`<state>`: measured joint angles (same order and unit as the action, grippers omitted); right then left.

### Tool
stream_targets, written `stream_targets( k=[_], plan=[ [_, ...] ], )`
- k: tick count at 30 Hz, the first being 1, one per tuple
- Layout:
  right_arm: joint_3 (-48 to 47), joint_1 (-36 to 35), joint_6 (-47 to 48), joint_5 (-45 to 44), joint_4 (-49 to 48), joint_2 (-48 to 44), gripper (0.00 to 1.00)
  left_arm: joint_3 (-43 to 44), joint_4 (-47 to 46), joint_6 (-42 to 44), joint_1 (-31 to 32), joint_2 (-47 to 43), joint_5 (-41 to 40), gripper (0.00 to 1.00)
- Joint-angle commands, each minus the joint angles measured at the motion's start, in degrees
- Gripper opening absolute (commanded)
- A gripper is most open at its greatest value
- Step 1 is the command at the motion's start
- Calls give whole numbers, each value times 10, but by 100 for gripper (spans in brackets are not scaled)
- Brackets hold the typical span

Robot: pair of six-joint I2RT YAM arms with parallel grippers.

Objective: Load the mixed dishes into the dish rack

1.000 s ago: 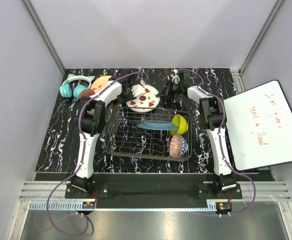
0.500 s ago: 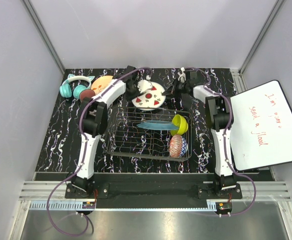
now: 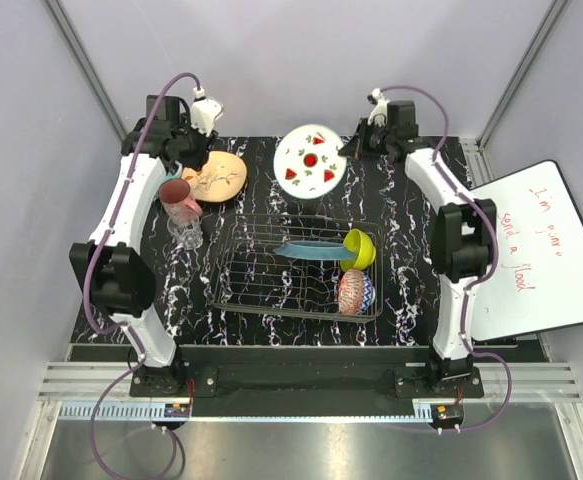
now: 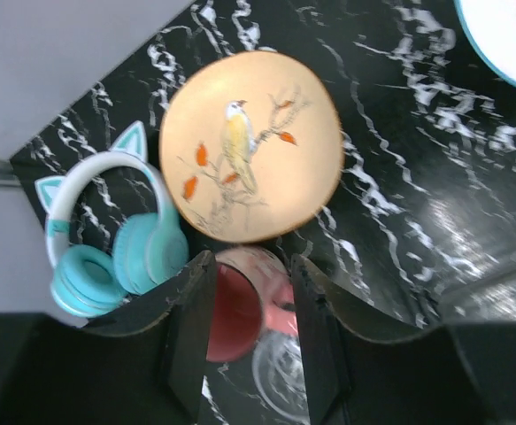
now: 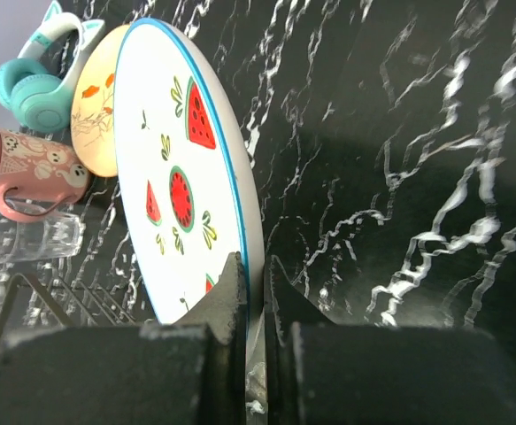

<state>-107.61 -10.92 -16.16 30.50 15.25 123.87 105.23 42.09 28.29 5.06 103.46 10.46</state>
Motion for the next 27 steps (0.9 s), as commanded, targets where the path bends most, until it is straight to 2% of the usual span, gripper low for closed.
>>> stream_targets(
  k=[1,6,13,18,27],
  plan=[
    [-9,-13,90,-24,-17,-161,0,-53,21,-55,16,-15,56,43],
    [95,-45,175,-75,-16,-291,0,-37,53,-104,16,-10,86,43],
    [215,-83,209,-129,14,-495,0,-27,77,-123,18,-10,108,41],
    [259,-102,227,-131,51,-599,0,-44,84,-124,19,-19,108,41],
    [327,-183,306,-139,110,-723,0,-69,83,-128,20,-34,107,41]
  ],
)
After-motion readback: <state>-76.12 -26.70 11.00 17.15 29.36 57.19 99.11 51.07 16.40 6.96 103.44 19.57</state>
